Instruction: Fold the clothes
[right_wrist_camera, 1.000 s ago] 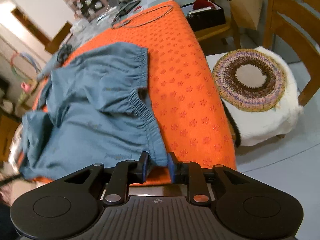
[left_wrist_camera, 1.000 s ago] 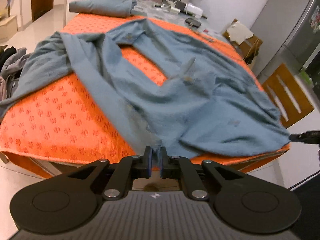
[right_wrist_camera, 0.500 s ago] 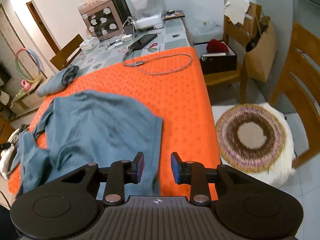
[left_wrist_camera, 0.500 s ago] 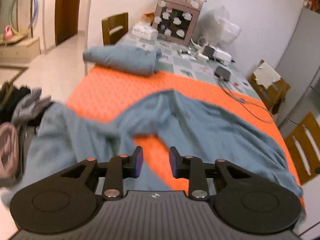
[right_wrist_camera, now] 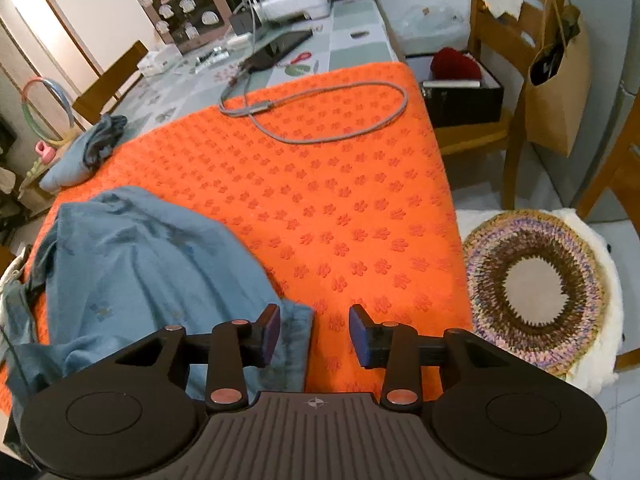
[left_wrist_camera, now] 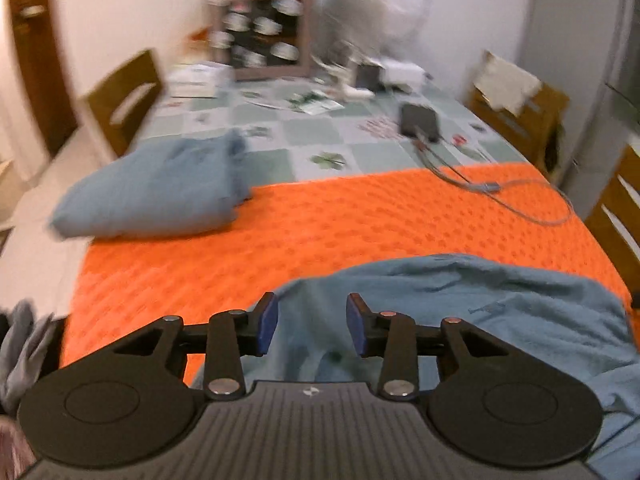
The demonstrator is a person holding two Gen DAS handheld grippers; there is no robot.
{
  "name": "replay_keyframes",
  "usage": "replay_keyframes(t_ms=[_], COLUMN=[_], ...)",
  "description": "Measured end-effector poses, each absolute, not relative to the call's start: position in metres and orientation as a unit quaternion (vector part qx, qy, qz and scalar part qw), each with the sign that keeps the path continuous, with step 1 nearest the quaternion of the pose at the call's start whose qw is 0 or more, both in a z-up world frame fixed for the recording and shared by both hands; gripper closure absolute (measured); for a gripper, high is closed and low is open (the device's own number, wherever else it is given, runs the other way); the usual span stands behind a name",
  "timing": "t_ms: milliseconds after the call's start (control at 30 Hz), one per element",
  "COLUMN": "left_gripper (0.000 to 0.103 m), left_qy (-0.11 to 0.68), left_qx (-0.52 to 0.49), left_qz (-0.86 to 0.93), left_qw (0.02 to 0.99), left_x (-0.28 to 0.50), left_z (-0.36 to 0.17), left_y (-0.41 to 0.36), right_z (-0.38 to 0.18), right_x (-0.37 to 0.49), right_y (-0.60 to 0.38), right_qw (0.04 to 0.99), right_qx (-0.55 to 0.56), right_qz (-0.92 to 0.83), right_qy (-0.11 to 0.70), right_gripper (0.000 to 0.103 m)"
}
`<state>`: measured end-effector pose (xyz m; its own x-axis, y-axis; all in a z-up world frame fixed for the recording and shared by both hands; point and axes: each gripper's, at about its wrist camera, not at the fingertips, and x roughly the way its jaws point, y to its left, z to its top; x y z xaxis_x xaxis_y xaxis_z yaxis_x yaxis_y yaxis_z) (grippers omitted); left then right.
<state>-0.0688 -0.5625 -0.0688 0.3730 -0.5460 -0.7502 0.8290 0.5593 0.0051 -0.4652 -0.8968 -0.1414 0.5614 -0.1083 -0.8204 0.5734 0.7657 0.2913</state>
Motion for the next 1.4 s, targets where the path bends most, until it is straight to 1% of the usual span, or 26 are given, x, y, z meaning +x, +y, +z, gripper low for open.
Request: replay_keyframes(t_ms=[33, 133, 200, 467, 533, 567, 600, 633, 667, 700, 800, 867, 967, 1133, 1267, 1400], left_gripper=[0.053, 0.053, 0.053, 0.053, 0.053, 0.054, 0.062, 0.088, 0.102, 0.102, 0.102, 0.102, 0.102, 0.102, 0.102, 0.102], left_qy=[0.363, 0.36, 0.357, 0.366, 0.368, 0.367, 0.365, 0.362, 0.357, 0.35, 0.327, 0.312, 0.287, 0.249, 0.224, 0.231], left_qx=[0.205, 0.232, 0.247, 0.279, 0.286, 0.288, 0.291, 0.295, 0.297, 0.298, 0.281, 0.266, 0.264, 0.261, 0.256, 0.254], left_qz=[-0.436, -0.471, -0.49, -0.536, -0.542, -0.545, -0.548, -0.551, -0.553, -0.554, -0.549, -0.546, -0.551, -0.558, -0.551, -0.535], left_qw=[0.797, 0.772, 0.756, 0.707, 0.699, 0.696, 0.694, 0.692, 0.692, 0.694, 0.717, 0.73, 0.738, 0.747, 0.762, 0.772], left_x=[-0.065, -0.055, -0.05, -0.041, -0.042, -0.043, -0.046, -0.048, -0.051, -0.054, -0.058, -0.059, -0.065, -0.074, -0.073, -0.06], left_z=[-0.075, -0.092, -0.103, -0.139, -0.146, -0.148, -0.15, -0.152, -0.153, -0.152, -0.136, -0.12, -0.096, -0.067, -0.056, -0.061], left_y=[-0.572, -0.6, -0.617, -0.665, -0.668, -0.669, -0.668, -0.667, -0.666, -0.664, -0.662, -0.665, -0.681, -0.716, -0.748, -0.786], right_z=[-0.143, -0.148, -0.15, -0.159, -0.159, -0.16, -0.162, -0.161, -0.159, -0.157, -0.151, -0.137, -0.114, -0.084, -0.075, -0.077], right_x=[-0.462, -0.453, -0.448, -0.434, -0.431, -0.43, -0.428, -0.429, -0.43, -0.432, -0.436, -0.44, -0.443, -0.441, -0.433, -0.416], right_y=[-0.897, -0.895, -0.892, -0.875, -0.869, -0.866, -0.863, -0.862, -0.863, -0.863, -0.864, -0.868, -0.879, -0.912, -0.941, -0.968], right_qw=[0.838, 0.837, 0.838, 0.847, 0.851, 0.851, 0.851, 0.852, 0.854, 0.855, 0.858, 0.863, 0.869, 0.872, 0.871, 0.87], right_qx=[0.276, 0.266, 0.252, 0.195, 0.181, 0.175, 0.17, 0.169, 0.17, 0.17, 0.171, 0.169, 0.161, 0.138, 0.123, 0.117], right_qz=[-0.206, -0.211, -0.212, -0.196, -0.189, -0.186, -0.184, -0.19, -0.197, -0.204, -0.225, -0.248, -0.275, -0.307, -0.325, -0.334], right_qy=[0.424, 0.43, 0.435, 0.454, 0.456, 0.458, 0.461, 0.457, 0.451, 0.445, 0.428, 0.406, 0.379, 0.355, 0.346, 0.343], right_gripper=[0.058, 0.053, 0.052, 0.052, 0.053, 0.056, 0.063, 0.066, 0.074, 0.082, 0.082, 0.082, 0.083, 0.083, 0.083, 0.083])
